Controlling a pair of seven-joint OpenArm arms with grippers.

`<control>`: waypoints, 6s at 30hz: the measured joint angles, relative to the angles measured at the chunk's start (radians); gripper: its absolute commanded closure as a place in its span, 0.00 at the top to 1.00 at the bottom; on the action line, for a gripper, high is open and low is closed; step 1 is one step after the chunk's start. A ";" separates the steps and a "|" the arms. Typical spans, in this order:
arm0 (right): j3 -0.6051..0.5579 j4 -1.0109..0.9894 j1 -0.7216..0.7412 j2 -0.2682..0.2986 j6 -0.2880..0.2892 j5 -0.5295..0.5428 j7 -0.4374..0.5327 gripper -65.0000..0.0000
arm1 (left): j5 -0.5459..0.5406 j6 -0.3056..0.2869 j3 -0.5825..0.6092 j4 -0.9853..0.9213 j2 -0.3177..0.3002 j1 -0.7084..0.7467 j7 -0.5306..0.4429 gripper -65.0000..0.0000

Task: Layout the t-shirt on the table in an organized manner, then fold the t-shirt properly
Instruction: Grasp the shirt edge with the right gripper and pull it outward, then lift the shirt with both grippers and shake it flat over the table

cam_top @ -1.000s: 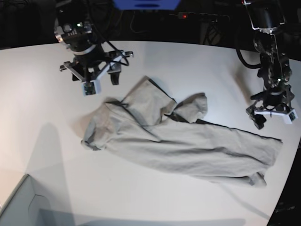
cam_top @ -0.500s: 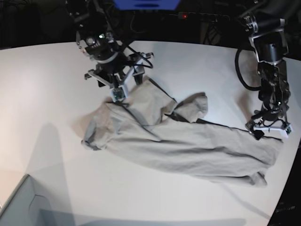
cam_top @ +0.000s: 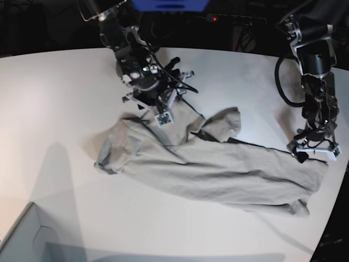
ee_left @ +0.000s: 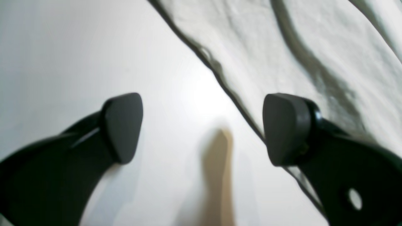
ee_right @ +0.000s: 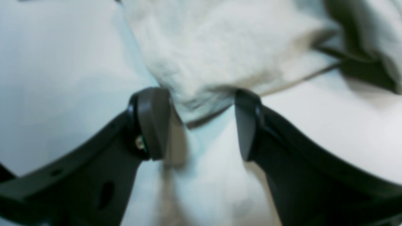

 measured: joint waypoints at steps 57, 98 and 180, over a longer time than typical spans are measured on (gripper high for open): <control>0.290 0.566 -0.389 0.142 0.001 0.006 -0.010 0.00 | -0.004 -0.005 -0.002 -0.047 0.034 0.043 -0.040 0.17; 0.494 0.622 -0.201 0.069 0.005 0.006 0.592 0.00 | -0.357 0.002 -0.225 1.045 0.024 0.447 0.011 0.00; 0.455 -0.586 0.783 0.138 0.008 -0.002 0.776 0.00 | 0.079 -0.009 0.066 0.242 0.019 -0.387 0.008 0.01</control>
